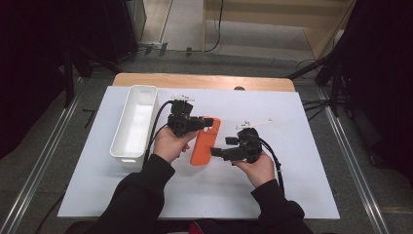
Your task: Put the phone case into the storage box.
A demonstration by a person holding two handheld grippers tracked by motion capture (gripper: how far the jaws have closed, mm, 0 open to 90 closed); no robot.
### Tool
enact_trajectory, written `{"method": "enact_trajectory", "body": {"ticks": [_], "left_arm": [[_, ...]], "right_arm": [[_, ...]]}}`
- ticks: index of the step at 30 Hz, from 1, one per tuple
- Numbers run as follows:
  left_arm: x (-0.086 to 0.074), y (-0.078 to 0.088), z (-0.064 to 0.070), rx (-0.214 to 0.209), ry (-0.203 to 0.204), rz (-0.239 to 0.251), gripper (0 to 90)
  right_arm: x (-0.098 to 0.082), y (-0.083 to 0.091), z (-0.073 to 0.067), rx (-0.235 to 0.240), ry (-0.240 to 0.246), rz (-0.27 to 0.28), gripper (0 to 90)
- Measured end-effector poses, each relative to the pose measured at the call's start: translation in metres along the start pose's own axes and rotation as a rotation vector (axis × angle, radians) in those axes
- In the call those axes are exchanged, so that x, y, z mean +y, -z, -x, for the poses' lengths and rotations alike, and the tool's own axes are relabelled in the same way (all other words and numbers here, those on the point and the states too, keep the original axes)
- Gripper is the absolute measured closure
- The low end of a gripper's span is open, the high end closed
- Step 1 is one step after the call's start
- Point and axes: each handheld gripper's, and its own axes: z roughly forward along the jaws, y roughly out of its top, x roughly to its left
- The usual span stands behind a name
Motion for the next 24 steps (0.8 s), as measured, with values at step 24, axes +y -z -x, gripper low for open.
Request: {"method": "enact_trajectory", "body": {"ticks": [24], "left_arm": [[-0.007, 0.01, 0.006, -0.15, -0.113, -0.035, 76.1]], "right_arm": [[0.004, 0.027, 0.005, 0.07, 0.152, -0.038, 12.6]]}}
